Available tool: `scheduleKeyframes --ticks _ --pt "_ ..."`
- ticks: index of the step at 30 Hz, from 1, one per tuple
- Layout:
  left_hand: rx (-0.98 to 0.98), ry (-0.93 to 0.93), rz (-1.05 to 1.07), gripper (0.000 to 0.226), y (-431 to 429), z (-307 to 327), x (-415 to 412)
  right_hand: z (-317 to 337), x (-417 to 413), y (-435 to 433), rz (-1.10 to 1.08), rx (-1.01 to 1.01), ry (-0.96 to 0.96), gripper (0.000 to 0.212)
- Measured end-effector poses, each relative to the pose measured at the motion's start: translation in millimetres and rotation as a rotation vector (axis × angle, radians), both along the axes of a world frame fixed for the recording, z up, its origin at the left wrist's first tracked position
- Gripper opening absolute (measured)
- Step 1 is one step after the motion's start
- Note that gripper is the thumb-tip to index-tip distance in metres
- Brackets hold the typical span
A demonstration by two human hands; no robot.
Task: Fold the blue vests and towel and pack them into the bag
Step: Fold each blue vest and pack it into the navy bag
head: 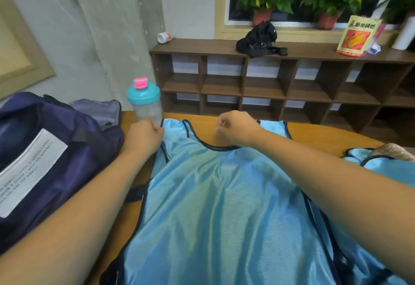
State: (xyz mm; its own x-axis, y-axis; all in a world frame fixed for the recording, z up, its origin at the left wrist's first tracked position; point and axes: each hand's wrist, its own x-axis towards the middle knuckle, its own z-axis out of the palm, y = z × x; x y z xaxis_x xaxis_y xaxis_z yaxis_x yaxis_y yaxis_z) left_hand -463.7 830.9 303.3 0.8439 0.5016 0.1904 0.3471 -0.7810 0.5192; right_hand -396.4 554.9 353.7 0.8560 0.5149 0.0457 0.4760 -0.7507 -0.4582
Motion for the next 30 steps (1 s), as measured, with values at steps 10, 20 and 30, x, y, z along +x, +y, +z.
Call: scheduleKeyframes --ticks 10,20,30 --pt "-0.130 -0.057 0.089 0.020 -17 -14 -16 -31 13 87 -0.059 -0.017 0.076 0.017" --pt "-0.195 -0.279 0.012 0.010 -16 -25 -16 -47 22 112 -0.117 0.004 0.089 0.016" --pt "-0.020 -0.111 -0.007 0.023 -24 -29 -13 -59 29 102 -0.105 -0.128 -0.102 0.019"
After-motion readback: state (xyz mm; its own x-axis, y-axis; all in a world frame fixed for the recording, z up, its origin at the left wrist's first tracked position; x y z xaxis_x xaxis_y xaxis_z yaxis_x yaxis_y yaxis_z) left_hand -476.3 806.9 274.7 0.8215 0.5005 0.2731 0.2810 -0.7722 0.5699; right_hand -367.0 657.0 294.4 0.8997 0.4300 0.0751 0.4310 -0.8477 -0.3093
